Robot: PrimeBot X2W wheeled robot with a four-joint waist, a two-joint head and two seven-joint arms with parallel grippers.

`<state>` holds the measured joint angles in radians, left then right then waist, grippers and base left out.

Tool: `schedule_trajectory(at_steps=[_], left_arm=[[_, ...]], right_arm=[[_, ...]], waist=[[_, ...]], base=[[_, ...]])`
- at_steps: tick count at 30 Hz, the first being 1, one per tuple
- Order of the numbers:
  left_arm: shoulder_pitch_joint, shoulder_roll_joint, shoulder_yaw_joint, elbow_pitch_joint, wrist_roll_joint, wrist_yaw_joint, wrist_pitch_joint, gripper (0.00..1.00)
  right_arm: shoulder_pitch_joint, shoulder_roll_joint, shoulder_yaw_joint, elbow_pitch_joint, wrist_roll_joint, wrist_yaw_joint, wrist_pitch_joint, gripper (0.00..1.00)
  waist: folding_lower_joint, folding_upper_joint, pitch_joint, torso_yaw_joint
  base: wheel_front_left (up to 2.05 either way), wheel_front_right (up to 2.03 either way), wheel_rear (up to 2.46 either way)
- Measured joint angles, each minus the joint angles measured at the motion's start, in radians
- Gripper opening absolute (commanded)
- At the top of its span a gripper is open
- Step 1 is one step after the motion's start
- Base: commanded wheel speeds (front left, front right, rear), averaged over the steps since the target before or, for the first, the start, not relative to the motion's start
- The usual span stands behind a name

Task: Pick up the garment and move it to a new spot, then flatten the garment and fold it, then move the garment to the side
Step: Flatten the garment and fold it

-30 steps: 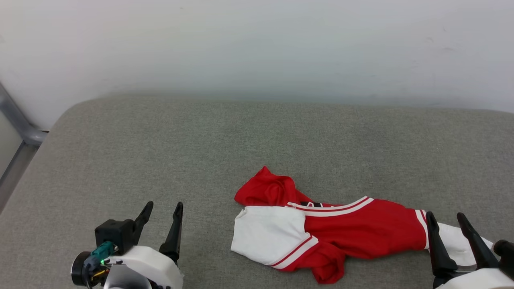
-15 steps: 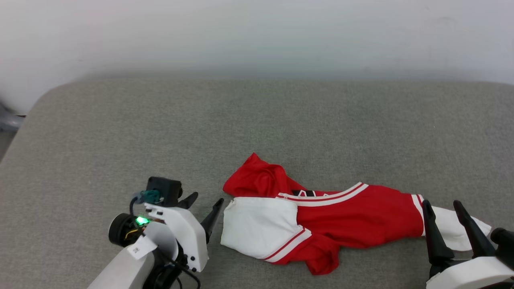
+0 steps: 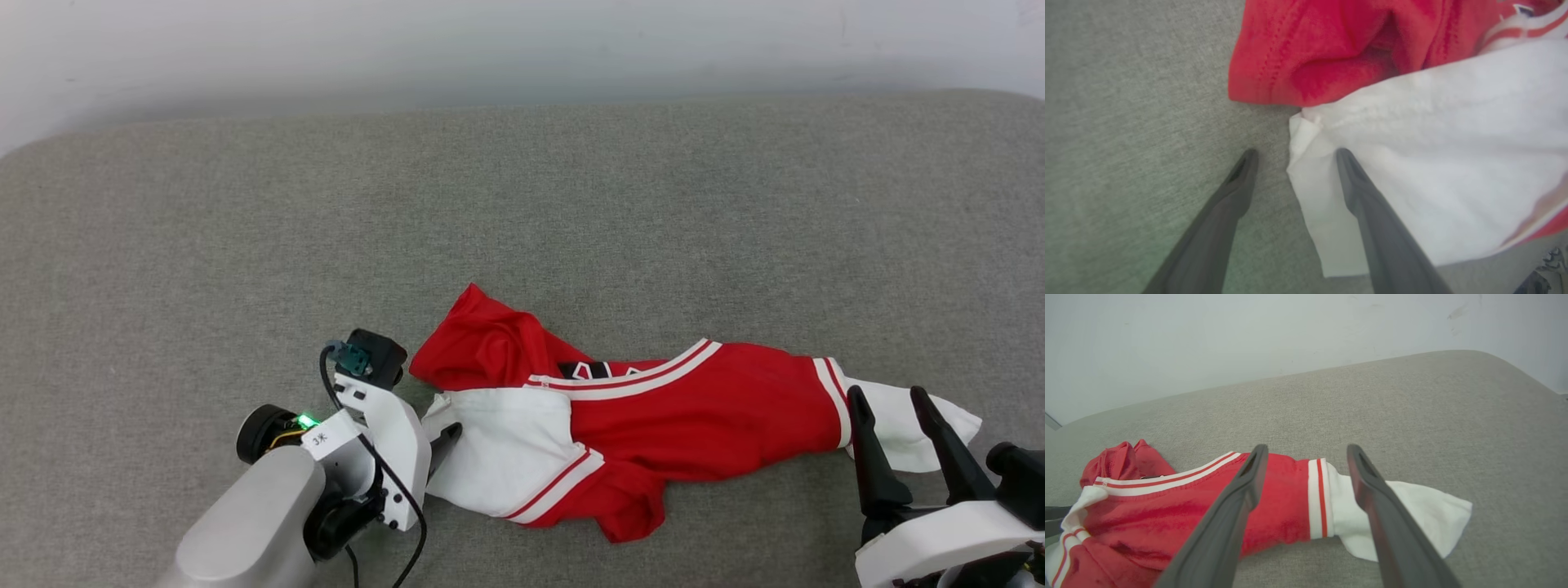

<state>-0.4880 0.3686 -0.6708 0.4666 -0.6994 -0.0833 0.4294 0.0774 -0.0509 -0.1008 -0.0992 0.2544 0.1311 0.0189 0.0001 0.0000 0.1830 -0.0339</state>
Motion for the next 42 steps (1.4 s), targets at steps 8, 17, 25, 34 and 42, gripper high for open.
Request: schedule_trajectory(at_steps=[8, 17, 25, 34, 42], left_arm=[[-0.037, 0.005, -0.048, 0.039, 0.008, -0.029, 0.006, 0.00], [-0.030, 0.082, -0.044, -0.066, 0.082, -0.012, -0.117, 0.00], [0.017, 0.209, -0.011, -0.294, 0.114, 0.046, -0.124, 0.00], [0.237, 0.356, 0.032, -0.481, 0.052, 0.158, -0.055, 0.00], [0.423, 0.384, 0.058, -0.458, -0.042, 0.223, -0.065, 0.00]], right_arm=[[-0.009, 0.000, -0.010, 0.033, 0.023, 0.000, -0.014, 1.00], [0.007, 0.000, -0.032, 0.078, 0.053, 0.000, -0.018, 1.00], [0.024, 0.000, -0.049, 0.096, 0.072, 0.000, -0.012, 1.00], [0.039, 0.000, -0.068, 0.094, 0.076, 0.000, -0.003, 1.00], [0.046, 0.000, -0.074, 0.079, 0.075, 0.000, 0.009, 1.00]], waist=[[0.0000, 0.0000, -0.004, -0.007], [0.0000, 0.0000, -0.063, 0.033], [-0.0001, 0.0000, -0.112, 0.099], [-0.0001, 0.0000, -0.144, 0.153], [-0.0001, 0.0000, -0.145, 0.165]], base=[[0.00, 0.00, 0.00], [0.00, 0.00, 0.00], [0.00, 0.00, 0.00], [0.00, 0.00, 0.00], [0.00, 0.00, 0.00]])
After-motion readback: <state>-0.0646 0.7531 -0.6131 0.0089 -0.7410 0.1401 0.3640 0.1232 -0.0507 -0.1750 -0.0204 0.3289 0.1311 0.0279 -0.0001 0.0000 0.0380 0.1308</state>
